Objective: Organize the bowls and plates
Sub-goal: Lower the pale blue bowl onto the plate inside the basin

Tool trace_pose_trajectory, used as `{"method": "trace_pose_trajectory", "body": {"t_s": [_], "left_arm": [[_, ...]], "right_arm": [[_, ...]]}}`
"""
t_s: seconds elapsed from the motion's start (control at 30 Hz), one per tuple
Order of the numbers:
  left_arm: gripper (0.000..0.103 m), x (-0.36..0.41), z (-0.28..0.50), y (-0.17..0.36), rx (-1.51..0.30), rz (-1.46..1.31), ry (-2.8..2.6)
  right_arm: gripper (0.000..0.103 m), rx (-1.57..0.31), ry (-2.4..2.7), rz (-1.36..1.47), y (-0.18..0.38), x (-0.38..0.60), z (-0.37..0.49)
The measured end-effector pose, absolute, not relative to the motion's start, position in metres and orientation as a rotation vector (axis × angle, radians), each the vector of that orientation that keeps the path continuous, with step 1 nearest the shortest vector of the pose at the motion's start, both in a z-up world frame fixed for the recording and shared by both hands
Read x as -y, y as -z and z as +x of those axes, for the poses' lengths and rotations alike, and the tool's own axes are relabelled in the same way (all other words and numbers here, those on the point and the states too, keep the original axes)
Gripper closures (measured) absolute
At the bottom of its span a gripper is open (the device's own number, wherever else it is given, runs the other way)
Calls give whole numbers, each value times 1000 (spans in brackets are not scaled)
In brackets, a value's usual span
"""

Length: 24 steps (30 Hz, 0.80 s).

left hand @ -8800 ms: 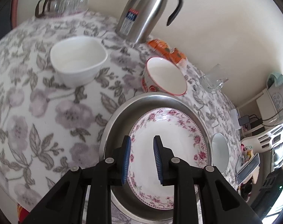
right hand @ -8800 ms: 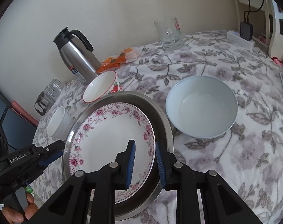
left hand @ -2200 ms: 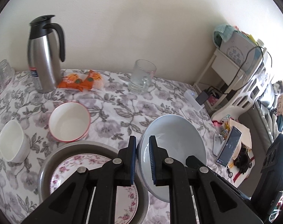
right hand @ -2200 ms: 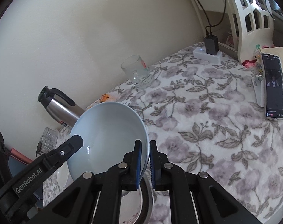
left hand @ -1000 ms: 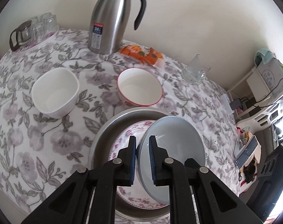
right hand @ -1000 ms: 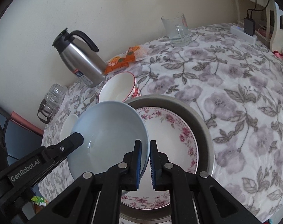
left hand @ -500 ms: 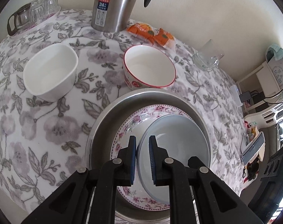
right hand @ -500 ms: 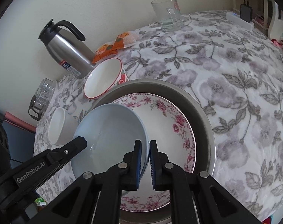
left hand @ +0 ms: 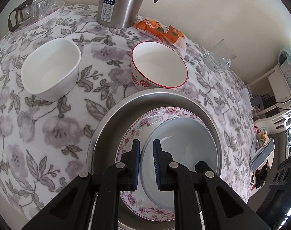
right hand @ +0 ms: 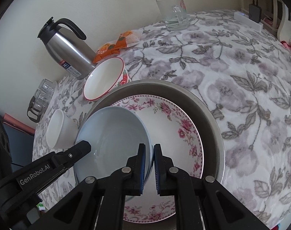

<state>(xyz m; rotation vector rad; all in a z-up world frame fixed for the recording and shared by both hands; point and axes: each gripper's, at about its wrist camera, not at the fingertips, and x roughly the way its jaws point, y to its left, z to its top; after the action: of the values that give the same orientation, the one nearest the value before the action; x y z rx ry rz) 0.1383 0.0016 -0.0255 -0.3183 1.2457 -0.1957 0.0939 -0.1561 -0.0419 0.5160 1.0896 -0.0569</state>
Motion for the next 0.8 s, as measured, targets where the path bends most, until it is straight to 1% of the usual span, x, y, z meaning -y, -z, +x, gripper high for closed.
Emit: {"method": "trace_pose_trajectory", "body": {"t_s": [0.7,0.8], "left_arm": [[89,-2,140,27,-1246,-355,206],[89,-1,140,27,-1250,-353,206]], "right_arm": [[93,-1077,30,536,44,161,98],[91,-1081,30,531,42,162,97]]}}
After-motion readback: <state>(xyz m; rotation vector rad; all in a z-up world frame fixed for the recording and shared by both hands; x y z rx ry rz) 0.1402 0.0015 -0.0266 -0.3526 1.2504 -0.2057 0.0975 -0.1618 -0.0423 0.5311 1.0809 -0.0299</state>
